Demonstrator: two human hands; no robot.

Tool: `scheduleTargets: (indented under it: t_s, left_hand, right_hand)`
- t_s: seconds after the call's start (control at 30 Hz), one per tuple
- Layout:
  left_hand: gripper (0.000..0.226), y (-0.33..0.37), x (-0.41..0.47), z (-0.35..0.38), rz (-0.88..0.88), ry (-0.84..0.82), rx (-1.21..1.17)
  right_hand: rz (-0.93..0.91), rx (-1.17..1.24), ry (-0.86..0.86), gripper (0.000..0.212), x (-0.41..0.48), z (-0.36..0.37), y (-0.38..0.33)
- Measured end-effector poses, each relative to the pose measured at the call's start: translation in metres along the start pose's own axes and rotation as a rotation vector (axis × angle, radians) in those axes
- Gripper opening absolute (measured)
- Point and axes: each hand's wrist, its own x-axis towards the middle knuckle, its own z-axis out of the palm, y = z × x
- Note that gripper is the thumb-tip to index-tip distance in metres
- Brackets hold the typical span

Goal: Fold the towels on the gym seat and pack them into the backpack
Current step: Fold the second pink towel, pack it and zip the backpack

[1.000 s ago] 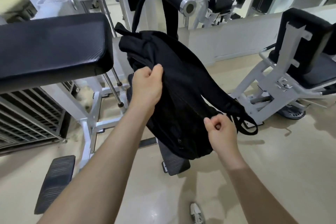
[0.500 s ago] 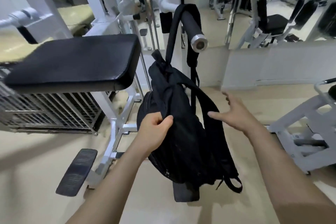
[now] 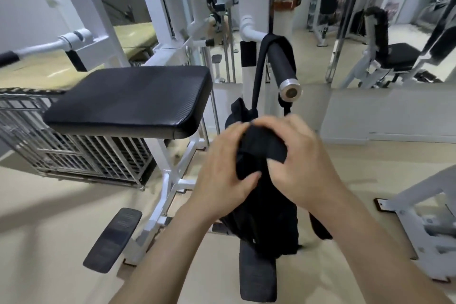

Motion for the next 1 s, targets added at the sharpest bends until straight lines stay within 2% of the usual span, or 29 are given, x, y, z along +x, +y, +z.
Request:
scheduleTargets:
  t_s: [0.1,0.2,0.33,0.43,0.57,0.67,0.87,1.0]
  left_hand:
    - [0.044,0.023,0.027,0.006,0.017,0.046,-0.028]
    - [0.043,0.026,0.035,0.004,0.043,0.220,0.099]
    - [0.047,0.047,0.068,-0.013,0.127,0.436,0.081]
    - [0.039,0.058,0.114,-0.027,0.070,0.528,0.140]
    - [0.034,0.056,0.156,-0.019,-0.050,0.386,0.205]
    - [0.033,0.058,0.168,-0.008,-0.036,0.335,0.261]
    - [0.024,0.034,0.165,0.004,-0.036,0.223,0.406]
    - [0.027,0.024,0.156,0.013,-0.049,0.089,0.327]
  right_hand:
    - [-0.142,-0.115,-0.107,0.062,0.012,-0.008,-0.003]
    - [-0.242,-0.171,-0.067,0.062,0.016,-0.018,0.000]
    - [-0.333,-0.175,0.248,0.051,0.043,-0.047,-0.008]
    - [-0.249,-0.176,0.400,0.039,0.082,-0.071,0.010]
    - [-0.039,-0.199,0.438,0.019,0.118,-0.077,0.059]
    - [0.064,-0.208,0.460,0.016,0.123,-0.071,0.084]
    - [-0.030,-0.241,0.405,0.023,0.111,-0.056,0.099]
    - [0.008,-0.272,0.220,0.024,0.101,-0.025,0.102]
